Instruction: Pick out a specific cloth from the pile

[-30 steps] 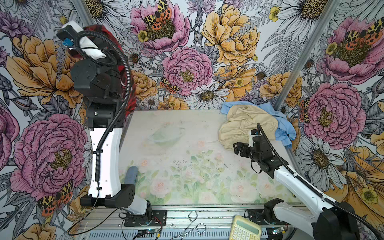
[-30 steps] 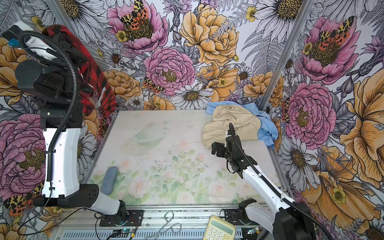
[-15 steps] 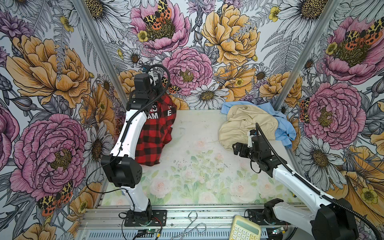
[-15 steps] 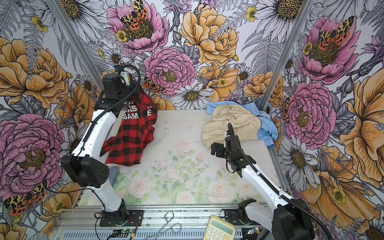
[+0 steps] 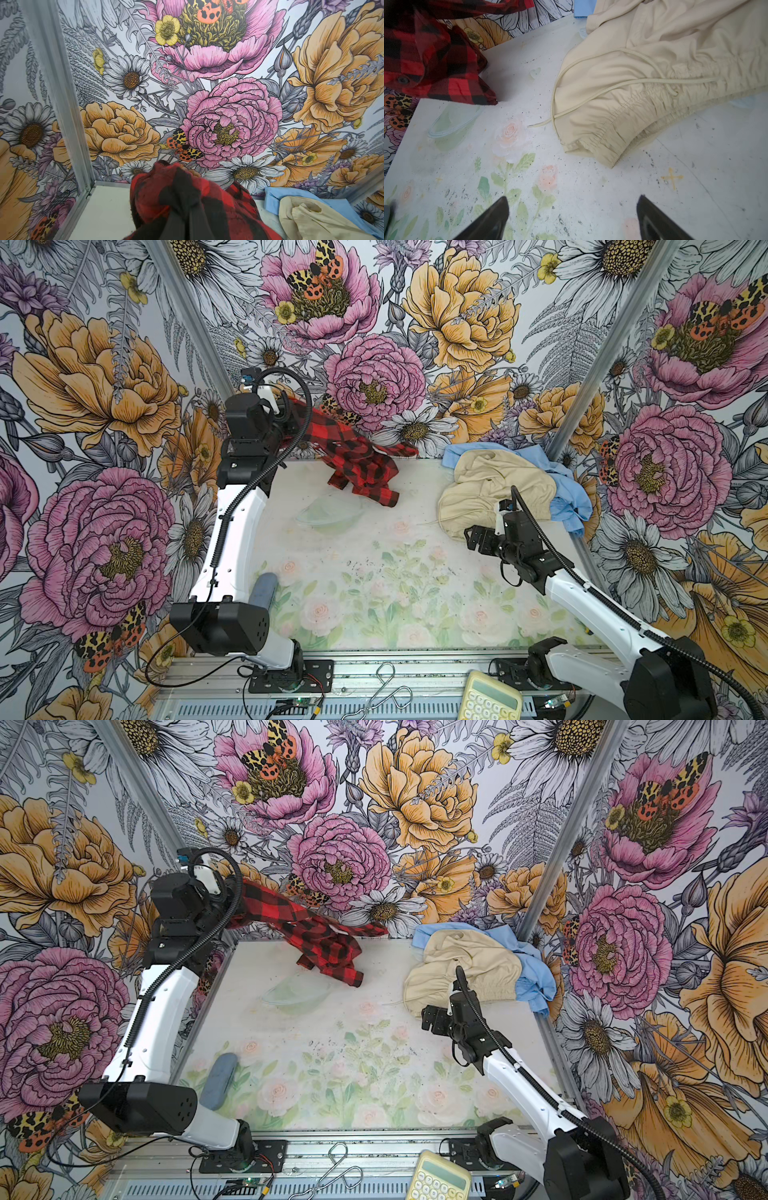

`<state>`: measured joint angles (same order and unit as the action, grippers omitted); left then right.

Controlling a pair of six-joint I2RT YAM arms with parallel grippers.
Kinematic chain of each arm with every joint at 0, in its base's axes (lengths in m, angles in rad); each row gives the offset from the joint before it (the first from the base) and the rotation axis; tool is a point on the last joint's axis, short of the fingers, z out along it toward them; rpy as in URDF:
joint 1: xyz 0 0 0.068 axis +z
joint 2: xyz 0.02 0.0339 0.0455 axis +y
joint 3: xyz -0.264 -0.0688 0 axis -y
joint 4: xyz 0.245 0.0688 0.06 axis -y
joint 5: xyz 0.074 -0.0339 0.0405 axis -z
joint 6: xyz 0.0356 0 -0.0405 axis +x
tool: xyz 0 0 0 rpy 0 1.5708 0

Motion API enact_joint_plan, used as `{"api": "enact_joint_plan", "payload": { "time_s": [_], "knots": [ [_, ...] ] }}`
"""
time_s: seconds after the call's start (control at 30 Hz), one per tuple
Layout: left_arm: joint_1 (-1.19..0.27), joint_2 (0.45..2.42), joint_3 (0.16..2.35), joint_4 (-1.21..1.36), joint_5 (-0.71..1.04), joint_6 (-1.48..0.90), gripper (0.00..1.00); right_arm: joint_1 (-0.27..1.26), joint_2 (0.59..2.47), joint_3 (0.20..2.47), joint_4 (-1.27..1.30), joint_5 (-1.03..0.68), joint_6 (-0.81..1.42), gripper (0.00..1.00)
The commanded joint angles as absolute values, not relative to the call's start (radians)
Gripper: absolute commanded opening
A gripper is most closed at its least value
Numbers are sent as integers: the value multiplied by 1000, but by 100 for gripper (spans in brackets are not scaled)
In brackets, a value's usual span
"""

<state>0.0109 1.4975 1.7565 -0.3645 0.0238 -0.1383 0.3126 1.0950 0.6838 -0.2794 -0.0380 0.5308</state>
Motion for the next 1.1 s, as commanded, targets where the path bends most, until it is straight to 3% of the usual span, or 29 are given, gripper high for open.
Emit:
{"api": "enact_joint_plan", "payload": {
  "time_s": [0.0, 0.2, 0.27, 0.53, 0.63, 0.8, 1.07],
  "knots": [
    [49, 1464, 1738, -301, -46, -121, 0, 309, 1092, 706, -259, -55, 543, 96],
    [72, 1450, 1693, -300, -239, -114, 0, 310, 1057, 695, -259, -54, 550, 96],
    [72, 1452, 1680, -295, -222, -119, 0, 311, 1052, 694, -260, -48, 550, 96],
    [-41, 1486, 1584, -166, 476, -53, 0, 311, 1072, 698, -260, -57, 555, 95],
    [-144, 1515, 1594, -232, 610, 59, 0, 311, 1077, 698, -260, -60, 555, 95],
    [-154, 1533, 1550, -233, 567, 58, 0, 311, 1075, 690, -260, -63, 548, 95],
    [104, 1542, 1402, -258, 39, -121, 0, 311, 1092, 696, -259, -71, 547, 95]
  ]
}}
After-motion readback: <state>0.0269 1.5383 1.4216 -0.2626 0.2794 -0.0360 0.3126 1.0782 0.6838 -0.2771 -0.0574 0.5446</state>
